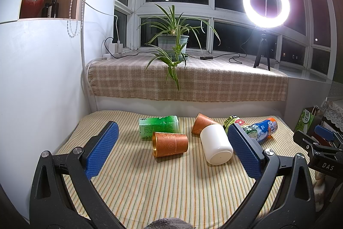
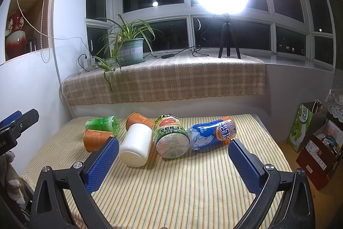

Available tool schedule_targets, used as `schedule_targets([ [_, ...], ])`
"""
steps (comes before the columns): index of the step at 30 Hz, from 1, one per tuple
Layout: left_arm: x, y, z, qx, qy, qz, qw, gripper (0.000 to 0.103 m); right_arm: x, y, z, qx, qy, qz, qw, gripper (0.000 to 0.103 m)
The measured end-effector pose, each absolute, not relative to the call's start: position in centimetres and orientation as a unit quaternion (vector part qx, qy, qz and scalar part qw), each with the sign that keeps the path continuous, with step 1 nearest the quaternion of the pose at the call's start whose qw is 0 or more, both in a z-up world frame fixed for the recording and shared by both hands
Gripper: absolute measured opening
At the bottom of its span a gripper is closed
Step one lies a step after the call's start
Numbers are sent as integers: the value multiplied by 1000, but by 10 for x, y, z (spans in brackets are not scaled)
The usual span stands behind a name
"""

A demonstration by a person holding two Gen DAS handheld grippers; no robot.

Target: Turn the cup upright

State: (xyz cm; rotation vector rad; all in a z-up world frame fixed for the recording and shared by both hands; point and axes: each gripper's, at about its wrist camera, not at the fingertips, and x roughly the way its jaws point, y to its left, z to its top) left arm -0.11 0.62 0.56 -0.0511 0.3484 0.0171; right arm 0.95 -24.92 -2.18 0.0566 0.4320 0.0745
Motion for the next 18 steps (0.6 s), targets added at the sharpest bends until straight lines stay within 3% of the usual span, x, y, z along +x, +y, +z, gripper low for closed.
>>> schedule_targets([
  [18, 1, 11, -1, -23, 182, 9, 983, 103, 26, -239, -26, 23, 228, 71, 971, 103],
])
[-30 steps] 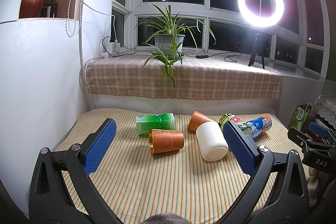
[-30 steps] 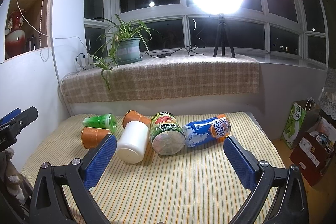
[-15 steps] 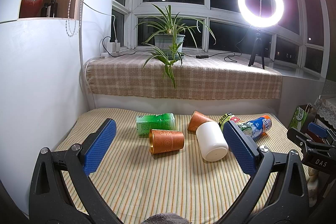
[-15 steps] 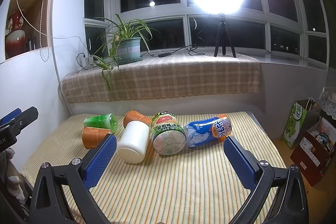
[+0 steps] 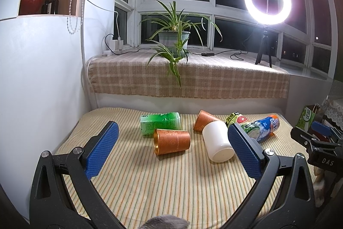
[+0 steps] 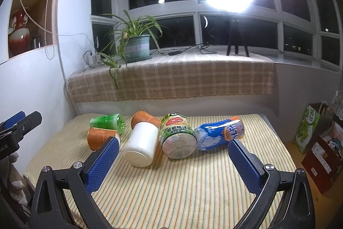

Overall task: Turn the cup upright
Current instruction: 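Move the right gripper to the tipped orange paper cup and grasp it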

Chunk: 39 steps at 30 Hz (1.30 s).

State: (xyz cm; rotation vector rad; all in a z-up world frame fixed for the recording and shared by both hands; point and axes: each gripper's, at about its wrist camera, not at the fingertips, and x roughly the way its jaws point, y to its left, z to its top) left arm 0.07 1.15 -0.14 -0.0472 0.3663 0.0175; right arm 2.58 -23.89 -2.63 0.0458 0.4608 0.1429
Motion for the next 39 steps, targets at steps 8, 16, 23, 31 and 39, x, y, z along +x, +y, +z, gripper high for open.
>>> schedule_targets([
  [8, 6, 23, -12, -26, 198, 8, 980, 103, 66, -229, -29, -10, 260, 139, 956, 103],
  [16, 8, 39, -22, -32, 214, 19, 976, 103, 134, -205, -29, -72, 328, 231, 913, 103],
  [23, 13, 58, -33, -42, 232, 33, 971, 103, 198, -181, -39, -96, 398, 290, 865, 99],
  [31, 19, 77, -47, -55, 253, 55, 964, 103, 261, -147, -55, -139, 470, 320, 811, 94],
  [39, 23, 98, -56, -67, 263, 79, 959, 103, 302, -121, -81, -205, 517, 314, 769, 86],
])
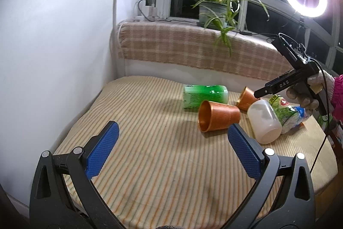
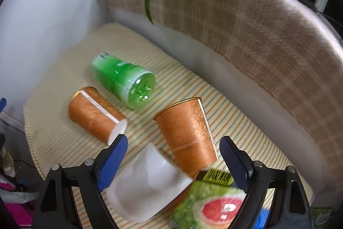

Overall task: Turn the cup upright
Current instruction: 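Move the right gripper to the tipped orange paper cup and grasp it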

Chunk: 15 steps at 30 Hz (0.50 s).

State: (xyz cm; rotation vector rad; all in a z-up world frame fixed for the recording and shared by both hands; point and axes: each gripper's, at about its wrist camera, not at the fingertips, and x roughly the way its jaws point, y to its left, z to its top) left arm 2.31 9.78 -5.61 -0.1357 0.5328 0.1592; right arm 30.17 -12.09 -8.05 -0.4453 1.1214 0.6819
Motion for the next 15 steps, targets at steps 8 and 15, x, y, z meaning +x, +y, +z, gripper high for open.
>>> schedule_targets([
  [8, 27, 115, -63, -77, 269, 100, 955, 103, 328, -105, -97, -239, 551, 325, 730, 81],
  [15, 30, 124, -66, -80, 273, 109, 952, 103, 337, -102, -108, -260, 569, 327, 709, 77],
])
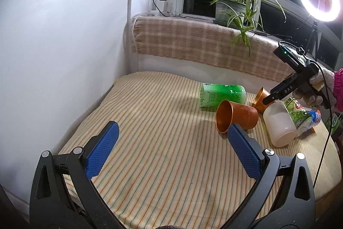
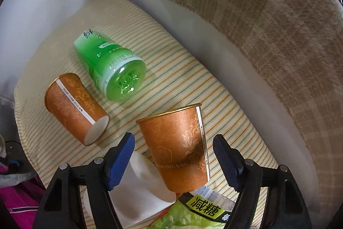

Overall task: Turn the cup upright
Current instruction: 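Move the right gripper to the tipped orange paper cup and grasp it, then lift the orange cup with the right gripper and rotate it upright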

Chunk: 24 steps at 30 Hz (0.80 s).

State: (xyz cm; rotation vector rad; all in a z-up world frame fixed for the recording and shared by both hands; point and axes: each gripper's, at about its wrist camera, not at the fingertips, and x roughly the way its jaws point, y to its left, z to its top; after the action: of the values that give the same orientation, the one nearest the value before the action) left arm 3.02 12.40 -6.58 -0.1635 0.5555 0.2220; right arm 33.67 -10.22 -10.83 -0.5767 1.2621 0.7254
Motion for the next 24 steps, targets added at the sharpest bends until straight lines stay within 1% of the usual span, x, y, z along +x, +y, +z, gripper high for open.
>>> schedule_targets([
  [10, 31, 127, -66, -85, 274, 114, 951, 103, 352, -86, -140, -256, 583, 326, 699, 70],
  [16, 30, 130, -65, -91, 274, 117, 950, 103, 357, -81, -148, -255, 585, 330, 695, 70],
  [24, 29, 129, -65, -89, 273, 116, 951, 103, 351, -88, -132, -252, 562, 329, 716, 67],
])
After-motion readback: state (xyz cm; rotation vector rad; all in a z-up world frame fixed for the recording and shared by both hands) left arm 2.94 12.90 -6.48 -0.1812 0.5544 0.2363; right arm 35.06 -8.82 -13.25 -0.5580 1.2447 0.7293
